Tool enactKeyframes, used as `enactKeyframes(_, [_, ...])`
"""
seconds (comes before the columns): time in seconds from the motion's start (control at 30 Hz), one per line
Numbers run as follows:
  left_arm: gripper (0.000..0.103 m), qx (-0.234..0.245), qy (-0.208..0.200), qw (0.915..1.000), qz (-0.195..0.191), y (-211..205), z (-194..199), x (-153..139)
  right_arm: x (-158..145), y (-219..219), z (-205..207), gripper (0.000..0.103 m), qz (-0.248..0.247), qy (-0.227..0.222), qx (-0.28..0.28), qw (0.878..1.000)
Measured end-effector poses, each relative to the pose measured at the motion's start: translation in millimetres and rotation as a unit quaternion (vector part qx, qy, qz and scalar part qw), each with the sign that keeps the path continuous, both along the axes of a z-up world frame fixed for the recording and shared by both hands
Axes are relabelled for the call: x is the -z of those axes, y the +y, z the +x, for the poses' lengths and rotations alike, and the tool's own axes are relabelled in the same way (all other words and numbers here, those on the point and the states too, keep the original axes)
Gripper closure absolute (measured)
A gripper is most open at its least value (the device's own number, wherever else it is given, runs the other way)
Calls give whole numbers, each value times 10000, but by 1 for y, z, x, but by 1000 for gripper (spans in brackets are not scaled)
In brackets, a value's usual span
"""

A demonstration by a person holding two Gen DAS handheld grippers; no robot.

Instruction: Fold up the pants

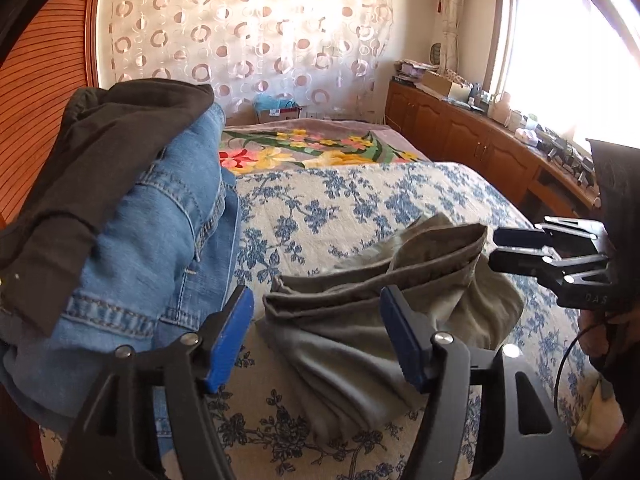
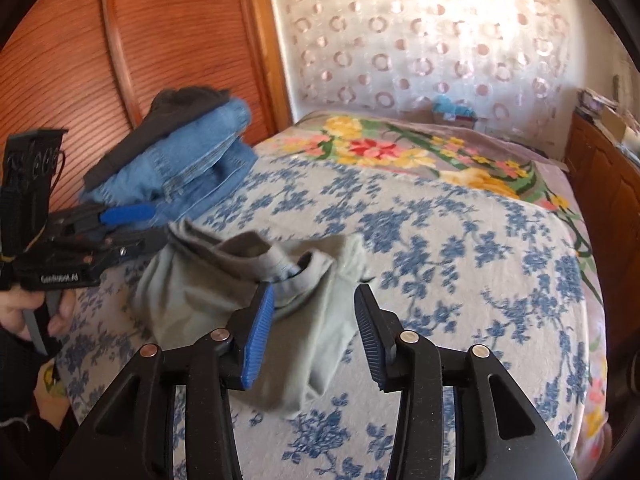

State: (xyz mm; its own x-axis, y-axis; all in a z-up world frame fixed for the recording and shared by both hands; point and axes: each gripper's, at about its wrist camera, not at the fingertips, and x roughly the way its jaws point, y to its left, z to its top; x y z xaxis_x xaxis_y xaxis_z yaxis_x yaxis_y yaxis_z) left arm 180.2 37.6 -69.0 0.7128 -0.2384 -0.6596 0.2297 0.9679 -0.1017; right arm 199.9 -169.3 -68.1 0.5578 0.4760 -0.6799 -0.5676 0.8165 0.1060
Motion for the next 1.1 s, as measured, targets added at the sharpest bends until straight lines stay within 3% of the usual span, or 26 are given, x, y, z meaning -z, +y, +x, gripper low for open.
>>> enactKeyframes(0.27, [38, 9, 113, 9998, 131, -3, -1, 8, 14, 21, 27, 60, -443, 34, -152, 9989])
enactKeyframes(0.43, [38, 18, 68, 9998, 174, -3, -7, 10, 19, 19, 45, 60, -738, -219, 308, 9966])
enactKeyframes(0.53, [38, 8, 89, 9998, 190, -3, -10, 11, 16, 9, 49, 60, -643, -218, 456, 9967])
enactKeyframes(1.1, [38, 58, 137, 9997, 205, -3, -39, 12, 8, -11, -24, 61, -208, 233, 191, 9993])
